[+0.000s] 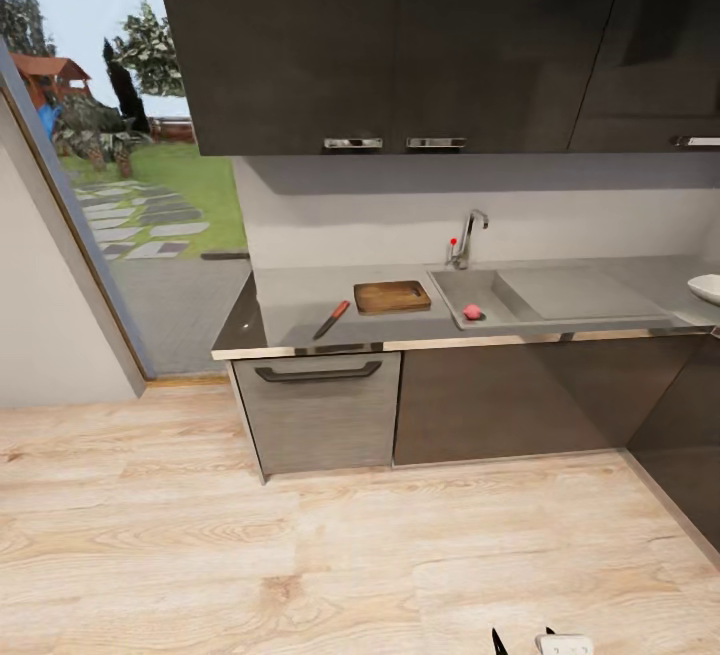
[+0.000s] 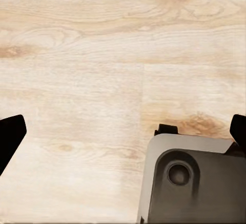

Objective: In the kitchen, take the Vidalia onion out of the sink, dice it on the chopping board with the paring knife, put the diced onion into the bowl on the countertop, then place both the paring knife and the chopping board into the sink.

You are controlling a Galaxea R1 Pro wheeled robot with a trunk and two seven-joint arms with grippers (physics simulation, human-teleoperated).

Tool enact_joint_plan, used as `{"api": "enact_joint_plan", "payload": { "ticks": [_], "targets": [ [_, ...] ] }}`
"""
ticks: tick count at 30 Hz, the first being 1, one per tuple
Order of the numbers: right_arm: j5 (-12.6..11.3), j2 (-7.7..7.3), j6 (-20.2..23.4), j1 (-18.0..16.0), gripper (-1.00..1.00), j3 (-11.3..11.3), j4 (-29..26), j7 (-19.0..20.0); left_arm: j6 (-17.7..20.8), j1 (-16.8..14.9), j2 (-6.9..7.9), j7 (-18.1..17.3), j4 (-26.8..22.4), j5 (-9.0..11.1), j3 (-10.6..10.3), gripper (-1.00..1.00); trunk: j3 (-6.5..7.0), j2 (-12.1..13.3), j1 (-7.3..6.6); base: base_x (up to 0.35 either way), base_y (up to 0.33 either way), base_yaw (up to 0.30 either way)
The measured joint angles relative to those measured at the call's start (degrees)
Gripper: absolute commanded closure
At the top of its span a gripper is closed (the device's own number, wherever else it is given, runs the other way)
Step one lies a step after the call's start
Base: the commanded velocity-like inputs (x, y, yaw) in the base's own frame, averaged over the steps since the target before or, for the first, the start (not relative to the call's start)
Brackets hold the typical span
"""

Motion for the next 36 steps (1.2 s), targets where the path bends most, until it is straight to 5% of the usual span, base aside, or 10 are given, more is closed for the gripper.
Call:
{"api": "enact_joint_plan", "payload": {
  "ticks": [11,20,36],
  "targets": [
    [0.0,-0.02,-0.1,0.0,-1.00,0.0,0.2,-0.1,-0.1,0.0,0.28,-0.1,0.3,0.0,0.0,-1.00,0.00,0.0,0.00,0.000,-0.027,0.000],
    [0.1,1.36,0.0,0.0,-1.00,0.2,0.5,-0.1,-0.2,0.0,0.25,-0.1,0.6,0.0,0.0,-1.00,0.00,0.0,0.00,0.000,-0.291,0.000],
    [0.3,1.65,0.0,0.0,-1.00,0.2,0.5,-0.1,-0.2,0.0,0.25,-0.1,0.6,0.0,0.0,-1.00,0.00,0.0,0.00,0.000,-0.319,0.000]
  ]
}}
